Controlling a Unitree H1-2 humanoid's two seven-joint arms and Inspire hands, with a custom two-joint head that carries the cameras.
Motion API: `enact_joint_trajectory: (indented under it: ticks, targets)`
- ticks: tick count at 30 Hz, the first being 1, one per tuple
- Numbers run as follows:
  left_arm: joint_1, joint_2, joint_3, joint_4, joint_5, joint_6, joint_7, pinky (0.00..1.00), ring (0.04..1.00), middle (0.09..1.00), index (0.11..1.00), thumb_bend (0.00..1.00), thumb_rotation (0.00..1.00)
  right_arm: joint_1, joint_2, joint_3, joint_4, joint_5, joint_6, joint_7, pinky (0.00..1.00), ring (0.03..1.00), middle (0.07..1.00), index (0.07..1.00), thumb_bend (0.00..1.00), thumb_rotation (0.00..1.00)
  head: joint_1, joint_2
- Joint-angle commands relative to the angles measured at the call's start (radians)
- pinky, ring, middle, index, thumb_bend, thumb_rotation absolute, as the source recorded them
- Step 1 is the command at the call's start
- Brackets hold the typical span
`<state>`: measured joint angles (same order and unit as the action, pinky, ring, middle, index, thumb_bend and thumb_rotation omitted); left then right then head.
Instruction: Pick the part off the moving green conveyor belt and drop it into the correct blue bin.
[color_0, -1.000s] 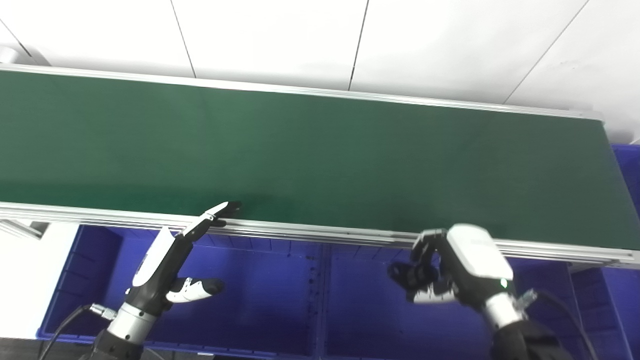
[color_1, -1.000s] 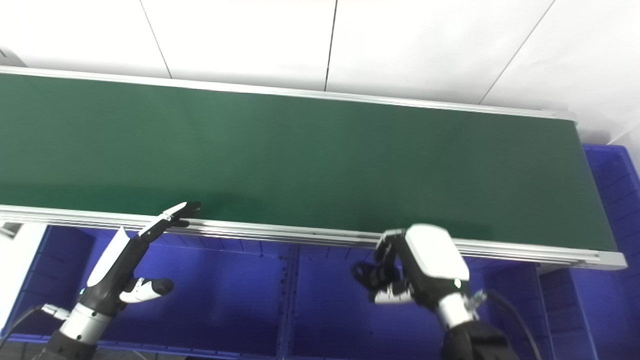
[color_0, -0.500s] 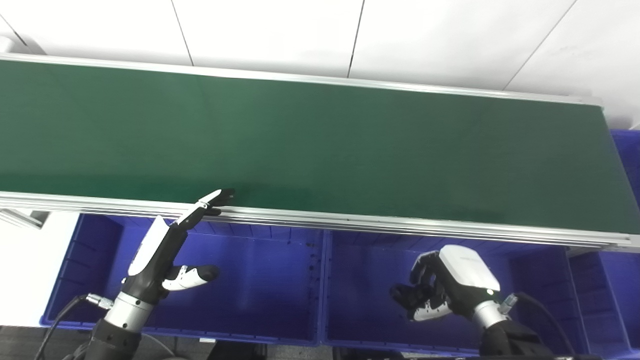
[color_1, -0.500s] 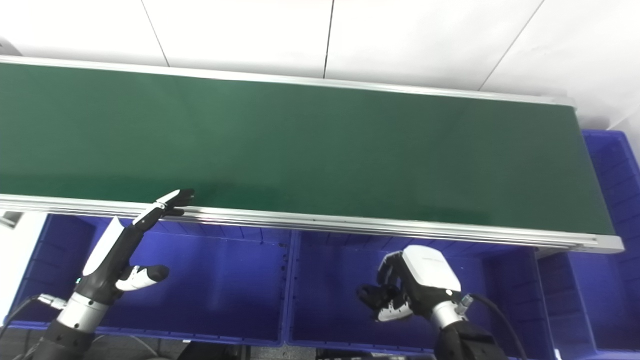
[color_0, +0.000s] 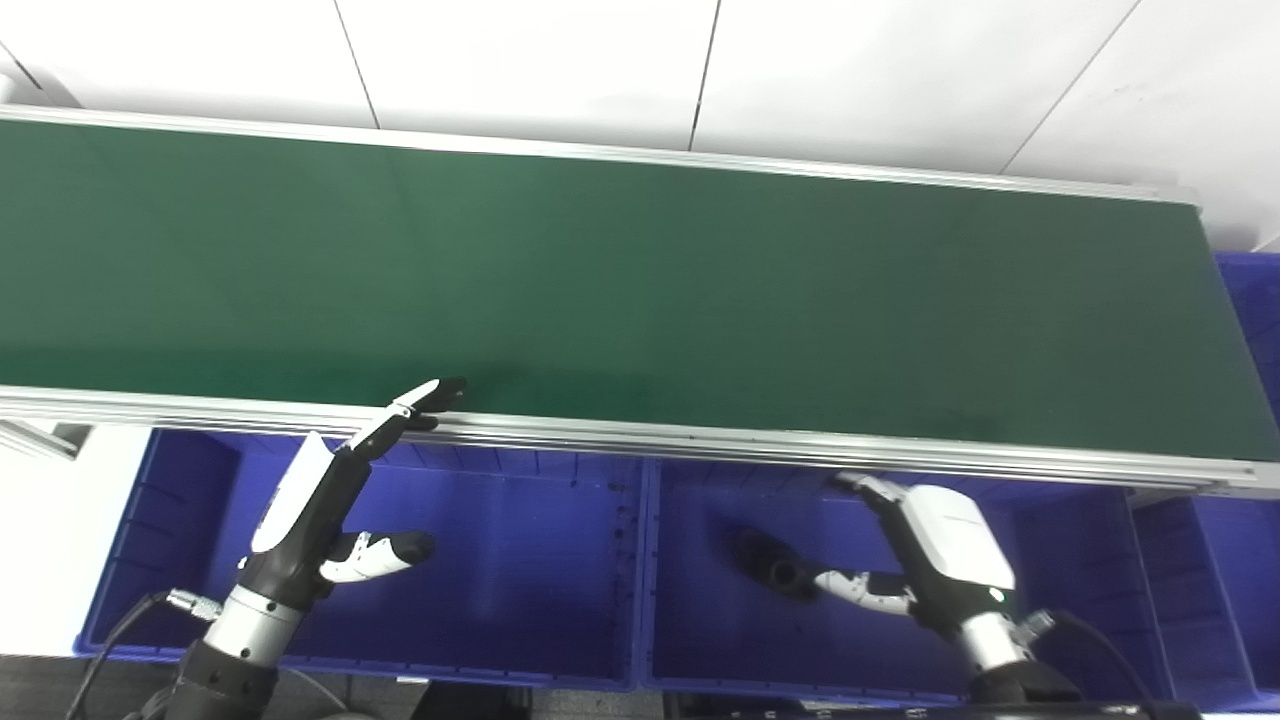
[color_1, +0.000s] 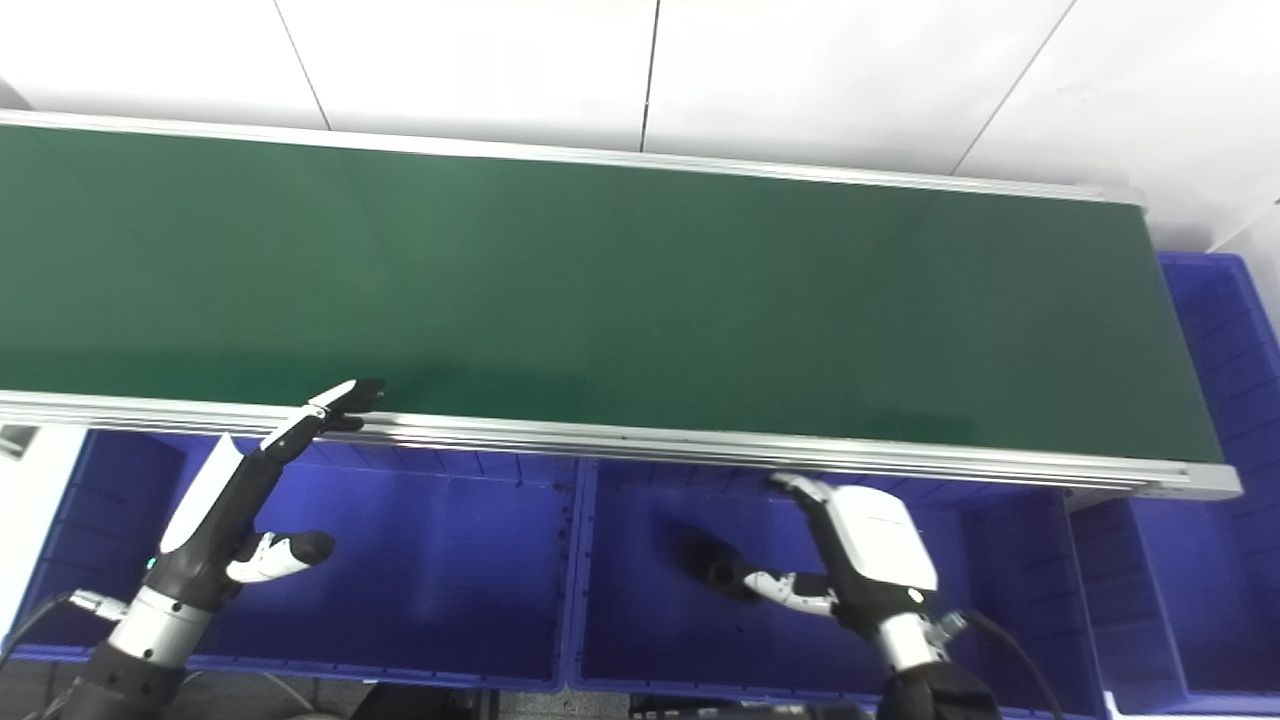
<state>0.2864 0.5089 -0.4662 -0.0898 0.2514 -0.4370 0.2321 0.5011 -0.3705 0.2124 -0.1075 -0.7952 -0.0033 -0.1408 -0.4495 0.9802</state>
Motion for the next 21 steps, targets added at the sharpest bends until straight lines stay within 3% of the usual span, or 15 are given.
enact_joint_trajectory:
  ticks: [1, 3, 5, 8, 12, 15, 17, 21]
  targets:
    - [0.001, 0.005, 0.014, -0.024, 0.008, -0.033, 0.001, 0.77, 0.833, 0.864, 0.877, 0.74, 1.00, 0.029, 0.006, -0.020, -0.020, 0.043, -0.089, -0.072, 0.96, 0.979, 0.989, 0.942, 0.54, 0.96, 0.002, -0.003]
    - [0.000, 0.007, 0.015, -0.027, 0.007, -0.033, -0.006, 0.77, 0.837, 0.868, 0.879, 0.74, 1.00, 0.050, 0.021, -0.034, -0.023, 0.102, -0.154, -0.112, 0.98, 0.986, 0.998, 0.956, 0.60, 0.99, 0.009, -0.008]
    - [0.001, 0.007, 0.017, -0.027, 0.010, -0.033, -0.007, 0.77, 0.833, 0.863, 0.877, 0.73, 0.99, 0.066, 0.045, -0.048, -0.026, 0.176, -0.225, -0.143, 0.90, 0.952, 0.971, 0.936, 0.64, 1.00, 0.012, -0.008]
    - [0.013, 0.005, 0.034, -0.039, 0.008, -0.032, -0.037, 0.78, 0.840, 0.868, 0.882, 0.73, 0.99, 0.091, 0.114, -0.054, -0.050, 0.293, -0.348, -0.182, 0.85, 0.919, 0.947, 0.927, 0.65, 0.99, 0.014, -0.010]
    - [0.036, -0.019, 0.080, -0.068, 0.016, -0.022, -0.097, 0.79, 0.846, 0.870, 0.886, 0.76, 0.97, 0.105, 0.185, -0.024, -0.082, 0.310, -0.435, -0.191, 0.79, 0.861, 0.895, 0.907, 0.72, 0.99, 0.026, -0.015]
    - [0.054, -0.043, 0.112, -0.082, 0.028, -0.014, -0.129, 0.78, 0.846, 0.869, 0.885, 0.78, 0.97, 0.113, 0.216, 0.003, -0.098, 0.326, -0.462, -0.183, 0.76, 0.827, 0.880, 0.895, 0.75, 0.99, 0.038, -0.018]
    - [0.063, -0.058, 0.128, -0.080, 0.033, -0.021, -0.144, 0.79, 0.849, 0.870, 0.887, 0.79, 0.97, 0.106, 0.200, 0.048, -0.107, 0.348, -0.466, -0.183, 0.75, 0.825, 0.881, 0.896, 0.74, 0.96, 0.046, -0.018]
    - [0.080, -0.081, 0.155, -0.084, 0.050, -0.027, -0.175, 0.80, 0.857, 0.875, 0.893, 0.80, 0.97, 0.132, 0.202, 0.079, -0.169, 0.315, -0.447, -0.114, 0.78, 0.853, 0.901, 0.913, 0.77, 0.94, 0.074, -0.020]
